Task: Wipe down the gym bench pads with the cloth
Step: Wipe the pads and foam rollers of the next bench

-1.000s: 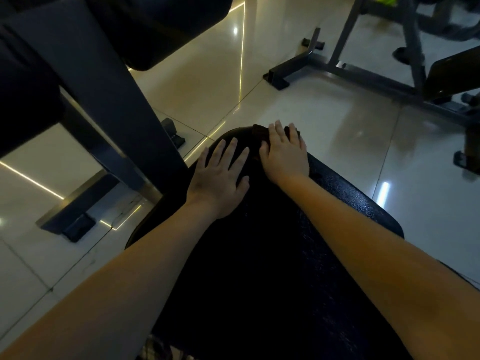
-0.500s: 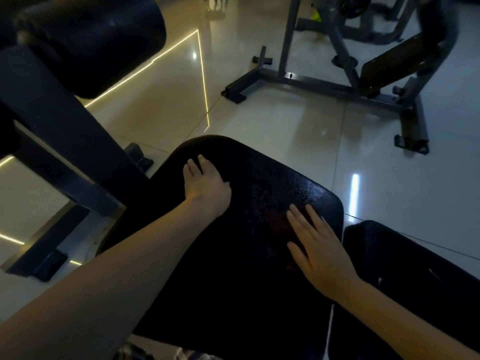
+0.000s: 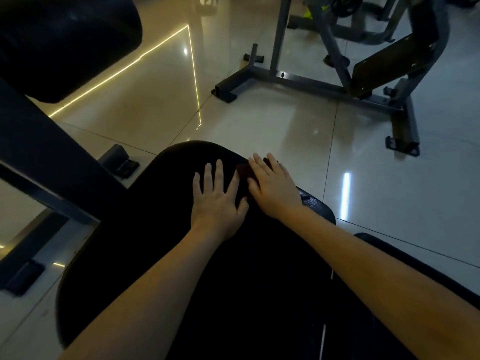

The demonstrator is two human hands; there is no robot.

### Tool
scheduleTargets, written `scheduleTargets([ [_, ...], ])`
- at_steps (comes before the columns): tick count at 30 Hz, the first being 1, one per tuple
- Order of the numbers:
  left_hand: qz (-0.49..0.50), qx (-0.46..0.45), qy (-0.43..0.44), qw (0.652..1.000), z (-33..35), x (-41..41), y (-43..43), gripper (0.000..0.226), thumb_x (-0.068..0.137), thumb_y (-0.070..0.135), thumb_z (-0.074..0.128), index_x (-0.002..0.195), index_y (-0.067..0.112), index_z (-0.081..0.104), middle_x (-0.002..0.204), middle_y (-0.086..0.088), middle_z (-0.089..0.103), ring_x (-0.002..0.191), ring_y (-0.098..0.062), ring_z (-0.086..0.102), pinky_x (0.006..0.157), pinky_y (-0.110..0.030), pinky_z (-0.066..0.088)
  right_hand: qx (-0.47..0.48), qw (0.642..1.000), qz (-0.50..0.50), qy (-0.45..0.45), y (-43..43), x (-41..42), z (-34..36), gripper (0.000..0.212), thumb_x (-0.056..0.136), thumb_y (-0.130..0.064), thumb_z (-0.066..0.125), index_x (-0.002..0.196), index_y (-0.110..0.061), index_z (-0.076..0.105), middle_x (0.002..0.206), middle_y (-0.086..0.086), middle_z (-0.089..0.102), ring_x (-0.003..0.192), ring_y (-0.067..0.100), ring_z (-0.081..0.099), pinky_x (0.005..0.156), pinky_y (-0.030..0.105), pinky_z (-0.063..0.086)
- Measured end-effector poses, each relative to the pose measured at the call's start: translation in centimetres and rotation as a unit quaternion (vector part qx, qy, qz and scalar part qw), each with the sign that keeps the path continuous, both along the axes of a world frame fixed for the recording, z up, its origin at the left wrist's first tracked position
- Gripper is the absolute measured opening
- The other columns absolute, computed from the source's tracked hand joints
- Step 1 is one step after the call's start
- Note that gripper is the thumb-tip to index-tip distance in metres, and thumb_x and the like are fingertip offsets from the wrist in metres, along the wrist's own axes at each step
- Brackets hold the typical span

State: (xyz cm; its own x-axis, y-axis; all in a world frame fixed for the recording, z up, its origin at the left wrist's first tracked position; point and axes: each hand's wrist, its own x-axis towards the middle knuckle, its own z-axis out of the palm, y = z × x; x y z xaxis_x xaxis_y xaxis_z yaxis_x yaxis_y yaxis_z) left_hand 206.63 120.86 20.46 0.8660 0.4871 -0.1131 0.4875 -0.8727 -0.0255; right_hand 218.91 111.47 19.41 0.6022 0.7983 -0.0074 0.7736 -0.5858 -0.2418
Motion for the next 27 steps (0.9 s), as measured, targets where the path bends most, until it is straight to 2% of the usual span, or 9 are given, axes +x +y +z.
scheduleTargets([
  [5, 0.003, -0.006, 0.009, 1.000, 0.0, 0.1, 0.0, 0.068, 0.099, 0.059, 0.016, 0.157, 0.029, -0.006, 0.163, -0.012, -0.017, 0.150, -0.033, -0.017, 0.121, -0.054, -0.006, 0.010, 1.000, -0.004, 0.010, 0.1, 0.0, 0.1, 0.057, 0.104, -0.042, 0.026, 0.155, -0.021, 0.015, 0.163, -0.003, 0.013, 0.150, 0.019, 0.001, 0.121, 0.039, 0.004],
  [8, 0.008, -0.007, 0.009, 1.000, -0.3, 0.1, 0.0, 0.069, 0.099, 0.059, 0.014, 0.156, 0.030, -0.011, 0.163, -0.012, -0.018, 0.150, -0.032, -0.018, 0.121, -0.053, -0.006, 0.018, 1.000, 0.014, 0.018, -3.7, -2.2, -0.1, 0.057, 0.103, -0.044, 0.028, 0.155, -0.022, 0.015, 0.163, -0.007, 0.007, 0.150, 0.015, -0.006, 0.118, 0.033, -0.004],
  [11, 0.007, -0.004, 0.003, 1.000, -0.4, 0.0, -0.1, 0.069, 0.100, 0.058, 0.015, 0.156, 0.030, -0.013, 0.163, -0.012, -0.018, 0.150, -0.032, -0.017, 0.121, -0.053, -0.006, 0.026, 0.998, 0.047, 0.029, -9.3, -5.4, -0.9, 0.061, 0.097, -0.051, 0.018, 0.153, -0.027, 0.013, 0.160, -0.014, 0.001, 0.147, 0.007, -0.013, 0.116, 0.030, -0.008],
  [15, 0.005, -0.001, -0.018, 1.000, -0.7, -0.1, -0.1, 0.068, 0.099, 0.058, 0.013, 0.156, 0.029, -0.012, 0.164, -0.013, -0.016, 0.150, -0.033, -0.015, 0.121, -0.053, -0.006, 0.031, 0.997, 0.072, 0.021, -13.7, -6.8, -2.1, 0.057, 0.100, -0.046, 0.025, 0.153, -0.027, 0.018, 0.161, -0.012, 0.012, 0.150, 0.008, -0.005, 0.117, 0.036, 0.003],
  [19, 0.007, 0.006, -0.020, 1.000, -0.9, 0.0, -0.1, 0.069, 0.099, 0.058, 0.012, 0.156, 0.029, -0.012, 0.164, -0.014, -0.015, 0.150, -0.033, -0.015, 0.121, -0.053, -0.006, 0.036, 0.997, 0.073, 0.007, -10.8, -4.9, -1.8, 0.058, 0.099, -0.046, 0.021, 0.153, -0.025, 0.021, 0.160, -0.011, 0.014, 0.149, 0.012, 0.000, 0.119, 0.038, 0.008],
  [21, 0.008, 0.005, -0.012, 1.000, -0.7, 0.0, -0.2, 0.068, 0.099, 0.058, 0.013, 0.156, 0.029, -0.011, 0.164, -0.014, -0.015, 0.150, -0.034, -0.015, 0.121, -0.054, -0.006, 0.038, 0.998, 0.041, 0.013, -7.9, -3.3, -1.3, 0.060, 0.098, -0.047, 0.019, 0.154, -0.024, 0.020, 0.161, -0.010, 0.013, 0.149, 0.013, 0.000, 0.120, 0.038, 0.007],
  [24, 0.008, 0.003, 0.005, 1.000, -0.3, 0.1, -0.2, 0.066, 0.100, 0.057, 0.011, 0.156, 0.029, -0.011, 0.163, -0.014, -0.016, 0.150, -0.034, -0.015, 0.120, -0.054, -0.006, 0.029, 0.999, -0.022, 0.010, -4.2, -1.0, -0.8, 0.054, 0.104, -0.039, 0.027, 0.154, -0.022, 0.020, 0.162, -0.005, 0.014, 0.150, 0.020, 0.005, 0.121, 0.039, 0.007],
  [27, 0.020, -0.010, 0.021, 1.000, 0.5, 0.2, -0.8, 0.062, 0.102, 0.056, 0.011, 0.157, 0.031, -0.008, 0.164, -0.016, -0.013, 0.150, -0.037, -0.013, 0.120, -0.056, -0.005, 0.032, 0.997, -0.060, 0.020, -3.2, -0.5, -0.5, 0.053, 0.104, -0.037, 0.029, 0.154, -0.022, 0.022, 0.162, -0.003, 0.016, 0.149, 0.022, 0.009, 0.119, 0.042, 0.014],
])
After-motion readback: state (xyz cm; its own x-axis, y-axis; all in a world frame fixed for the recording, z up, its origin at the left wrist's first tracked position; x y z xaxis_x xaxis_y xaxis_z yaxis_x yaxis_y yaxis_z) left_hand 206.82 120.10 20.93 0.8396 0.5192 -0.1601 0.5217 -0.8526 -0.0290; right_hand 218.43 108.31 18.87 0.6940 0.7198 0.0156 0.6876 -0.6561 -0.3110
